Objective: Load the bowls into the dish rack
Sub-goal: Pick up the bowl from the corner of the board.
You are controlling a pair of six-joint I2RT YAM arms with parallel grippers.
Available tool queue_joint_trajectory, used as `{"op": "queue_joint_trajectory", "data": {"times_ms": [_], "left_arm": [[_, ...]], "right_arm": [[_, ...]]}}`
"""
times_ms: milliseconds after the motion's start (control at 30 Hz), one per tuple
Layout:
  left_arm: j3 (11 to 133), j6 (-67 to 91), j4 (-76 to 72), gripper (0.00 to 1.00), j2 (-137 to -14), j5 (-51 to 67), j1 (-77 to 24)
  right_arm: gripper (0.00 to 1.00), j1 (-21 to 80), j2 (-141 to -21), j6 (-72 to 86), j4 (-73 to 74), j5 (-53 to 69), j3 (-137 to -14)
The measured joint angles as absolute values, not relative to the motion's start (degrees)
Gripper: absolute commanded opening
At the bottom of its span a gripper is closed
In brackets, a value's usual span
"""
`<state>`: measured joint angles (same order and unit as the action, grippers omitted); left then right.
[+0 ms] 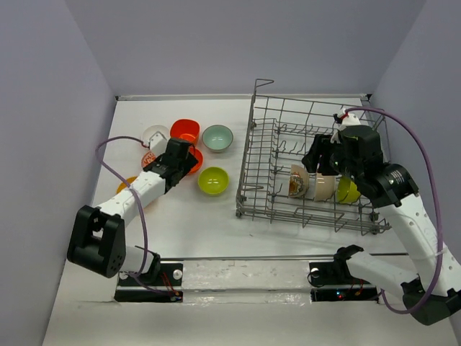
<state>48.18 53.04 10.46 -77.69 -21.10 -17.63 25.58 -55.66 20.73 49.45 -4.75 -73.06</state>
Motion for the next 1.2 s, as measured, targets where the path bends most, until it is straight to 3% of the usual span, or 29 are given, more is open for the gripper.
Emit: {"op": "queue_joint_trajectory", "data": {"times_ms": [133,400,1200], "left_arm": [[48.16,54.76,11.09,0.77,-77.47,-21.52,-27.33],[46.87,57.71,11.53,0.73,-77.17,-21.91,-36.07],[43.35,60.07,12.01,0.73,-72.58,-23.31,-38.39]], "right_arm": [[0.61,25.58,-55.92,20.73,49.43,-5.23,-73.06],[0.61,25.58,-55.92,20.71,49.41,-5.69,-73.06],[0.62,25.58,-55.99,20.38,49.43,-6.11,-72.23]]}}
